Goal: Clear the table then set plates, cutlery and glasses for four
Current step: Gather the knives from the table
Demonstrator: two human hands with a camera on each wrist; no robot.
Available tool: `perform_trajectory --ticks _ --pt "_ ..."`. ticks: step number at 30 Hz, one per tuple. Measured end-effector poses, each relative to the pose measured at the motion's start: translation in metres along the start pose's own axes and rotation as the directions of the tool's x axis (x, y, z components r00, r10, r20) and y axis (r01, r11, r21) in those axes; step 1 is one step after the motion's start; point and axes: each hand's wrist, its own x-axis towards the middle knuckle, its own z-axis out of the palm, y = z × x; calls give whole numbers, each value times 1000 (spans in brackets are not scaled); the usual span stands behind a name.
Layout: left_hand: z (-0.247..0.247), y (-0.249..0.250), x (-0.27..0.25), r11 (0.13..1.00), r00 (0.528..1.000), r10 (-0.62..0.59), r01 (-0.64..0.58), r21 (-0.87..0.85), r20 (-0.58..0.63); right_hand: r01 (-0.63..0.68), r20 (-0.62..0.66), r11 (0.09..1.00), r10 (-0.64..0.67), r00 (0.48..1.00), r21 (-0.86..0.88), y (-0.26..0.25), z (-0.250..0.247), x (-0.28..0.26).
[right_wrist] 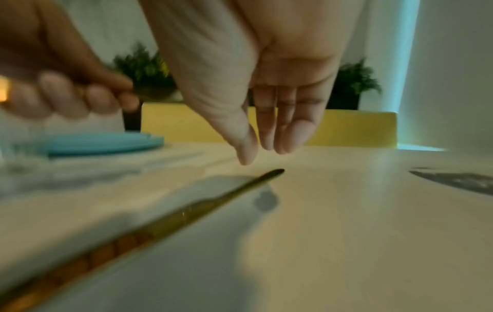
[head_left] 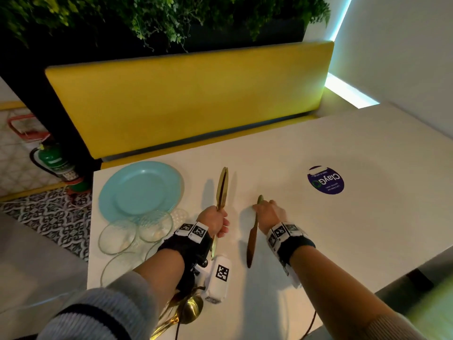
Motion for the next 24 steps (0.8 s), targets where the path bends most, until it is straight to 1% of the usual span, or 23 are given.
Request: perform_trajectory --ticks 3,5,10,14,17,20,21,22,24 --pt "-3 1 5 1000 1000 -18 17 -20 -14 151 111 983 -139 984 -107 3 9 10" --pt "-4 1 8 1000 1000 -6 6 -10 -24 195 137 964 -172 976 -178 6 14 14" --pt "-7 0 11 1000 999 7 -6 18 -37 175 144 940 -138 980 -293 19 13 12" --pt "-2 -1 6 999 999 27 -26 46 -27 177 164 942 -134 977 -285 27 10 -3" --pt "1 -2 3 997 999 40 -41 58 7 122 151 957 -84 985 -264 28 13 -13" --pt "3 -4 -2 996 998 60 -62 66 33 1 127 974 29 992 -228 26 16 -21" --pt "3 -4 -4 996 997 62 -64 59 39 -67 105 983 86 991 -171 24 15 -23" --pt "4 -5 -7 996 997 62 -65 59 44 -146 84 986 152 985 -78 22 12 -26" --pt "5 -9 -13 995 997 67 -70 66 49 -254 59 954 248 967 156 16 5 -34"
